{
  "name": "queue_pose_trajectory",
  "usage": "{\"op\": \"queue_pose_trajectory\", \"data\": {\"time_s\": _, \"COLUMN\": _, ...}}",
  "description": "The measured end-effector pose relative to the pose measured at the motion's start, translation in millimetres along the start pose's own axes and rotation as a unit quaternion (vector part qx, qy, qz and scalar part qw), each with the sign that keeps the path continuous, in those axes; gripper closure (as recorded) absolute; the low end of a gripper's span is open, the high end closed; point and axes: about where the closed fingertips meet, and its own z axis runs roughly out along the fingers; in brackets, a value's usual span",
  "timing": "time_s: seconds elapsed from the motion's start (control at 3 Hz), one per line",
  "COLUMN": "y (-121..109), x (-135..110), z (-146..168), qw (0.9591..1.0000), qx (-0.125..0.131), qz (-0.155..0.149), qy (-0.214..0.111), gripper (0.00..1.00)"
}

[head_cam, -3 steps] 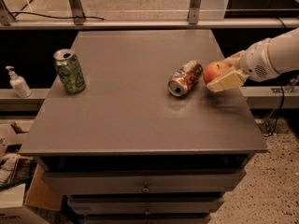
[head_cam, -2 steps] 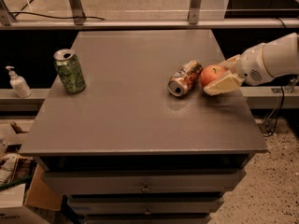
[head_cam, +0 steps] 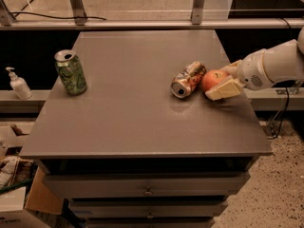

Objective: Move apple near orange can

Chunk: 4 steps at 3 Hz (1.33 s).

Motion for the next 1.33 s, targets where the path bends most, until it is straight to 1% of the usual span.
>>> {"op": "queue_pose_trajectory", "data": {"time_s": 0.67, "y": 0.4, "x": 7.1, "z": 5.2, "qw": 0.9999, "qx": 0.000, "qz": 0.010, "qy": 0.005, "gripper": 0.36}}
{"op": "queue_pose_trajectory", "data": {"time_s": 1.0, "y": 0.4, "x": 7.0, "z": 5.1, "qw": 0.9999, "qx": 0.000, "qz": 0.010, "qy": 0.005, "gripper": 0.13}}
{"op": "queue_pose_trajectory", "data": {"time_s": 1.33, "y": 1.1, "x": 6.7, "z": 6.9, "qw": 0.9999, "qx": -0.001, "qz": 0.014, "qy": 0.006, "gripper": 0.00}}
